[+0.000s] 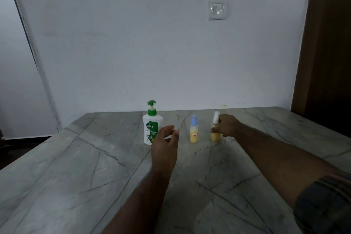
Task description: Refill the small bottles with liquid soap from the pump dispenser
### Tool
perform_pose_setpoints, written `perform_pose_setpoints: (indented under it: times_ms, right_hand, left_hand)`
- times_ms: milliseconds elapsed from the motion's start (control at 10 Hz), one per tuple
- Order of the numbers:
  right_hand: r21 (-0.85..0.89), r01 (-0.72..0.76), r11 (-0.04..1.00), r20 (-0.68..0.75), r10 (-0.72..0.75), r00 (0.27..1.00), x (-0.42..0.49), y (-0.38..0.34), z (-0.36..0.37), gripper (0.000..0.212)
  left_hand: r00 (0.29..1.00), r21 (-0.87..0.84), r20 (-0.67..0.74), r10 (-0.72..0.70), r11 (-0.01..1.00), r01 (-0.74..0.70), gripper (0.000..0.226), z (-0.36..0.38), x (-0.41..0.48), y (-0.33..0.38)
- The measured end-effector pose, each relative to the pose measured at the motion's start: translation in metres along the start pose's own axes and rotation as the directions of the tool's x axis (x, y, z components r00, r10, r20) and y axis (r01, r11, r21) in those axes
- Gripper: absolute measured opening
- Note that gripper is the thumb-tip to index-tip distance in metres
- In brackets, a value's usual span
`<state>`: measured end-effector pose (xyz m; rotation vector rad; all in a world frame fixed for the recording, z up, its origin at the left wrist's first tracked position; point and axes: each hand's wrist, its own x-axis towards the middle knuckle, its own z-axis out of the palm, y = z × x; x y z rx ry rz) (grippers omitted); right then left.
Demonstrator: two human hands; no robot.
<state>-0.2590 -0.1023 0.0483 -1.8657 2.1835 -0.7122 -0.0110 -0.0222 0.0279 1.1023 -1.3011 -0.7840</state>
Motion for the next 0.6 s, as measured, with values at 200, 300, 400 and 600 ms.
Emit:
perform_pose_setpoints:
  times_ms: [200, 300, 400, 600]
  right_hand:
    - [0.005, 0.015, 1.0, -0.011, -0.015, 1.0, 0.0, 0.004, 0.003, 0.047]
    - [0.004, 0.016, 1.0, -0.009, -0.016, 1.0, 0.003, 0.006, 0.005, 0.049]
    - [0.043, 0.003, 0.999, -0.007, -0.003, 1.0, 0.003, 0.009, 0.006, 0.06]
    - [0.249, -0.044, 0.967, -0.058, 0.061, 0.996, 0.001, 0.015, 0.012, 0.11]
  left_hand:
    - [1.0, 0.017, 0.001, 0.005, 1.0, -0.005, 0.03, 0.001, 0.0, -0.002]
    - [1.0, 0.025, 0.005, 0.008, 1.0, -0.008, 0.032, 0.002, 0.0, -0.004]
    - [1.0, 0.032, -0.001, 0.014, 0.999, -0.013, 0.031, 0.001, 0.001, -0.004]
    - [1.0, 0.035, -0.012, 0.0, 0.999, 0.001, 0.031, 0.001, 0.004, -0.009]
